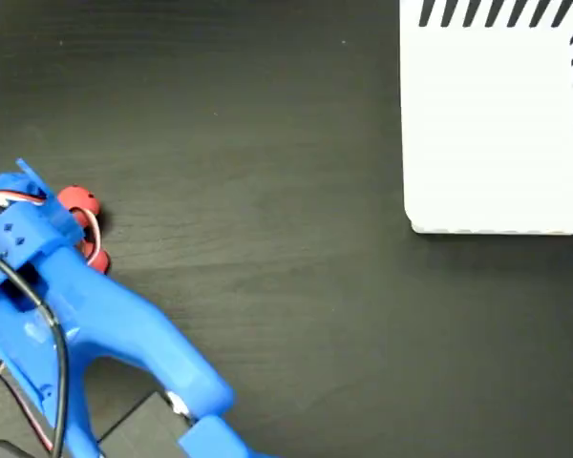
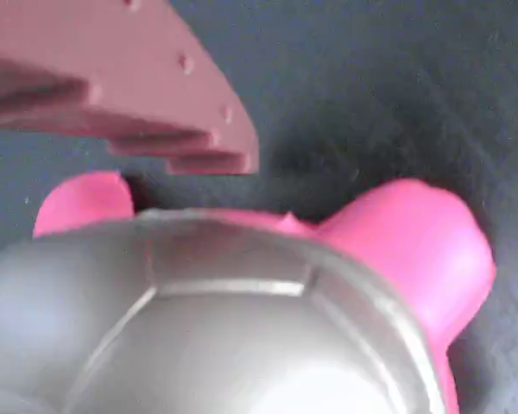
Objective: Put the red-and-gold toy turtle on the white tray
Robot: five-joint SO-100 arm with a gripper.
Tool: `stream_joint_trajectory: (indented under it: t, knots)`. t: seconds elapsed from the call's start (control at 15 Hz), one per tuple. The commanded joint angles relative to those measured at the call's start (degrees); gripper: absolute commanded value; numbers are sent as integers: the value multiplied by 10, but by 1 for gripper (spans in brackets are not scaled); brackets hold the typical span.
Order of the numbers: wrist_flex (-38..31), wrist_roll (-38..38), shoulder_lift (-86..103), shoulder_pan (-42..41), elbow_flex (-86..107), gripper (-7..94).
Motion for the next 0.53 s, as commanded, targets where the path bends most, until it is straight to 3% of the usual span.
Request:
stream_joint_trajectory:
  t: [0.0,0.2,0.27,0.47]
  knots:
    - [-2,3,15,-3,-4,70]
    - [-4,3,14,0,-7,65]
    - [-4,3,14,0,-8,58]
    - [-4,17,19,6,-16,20]
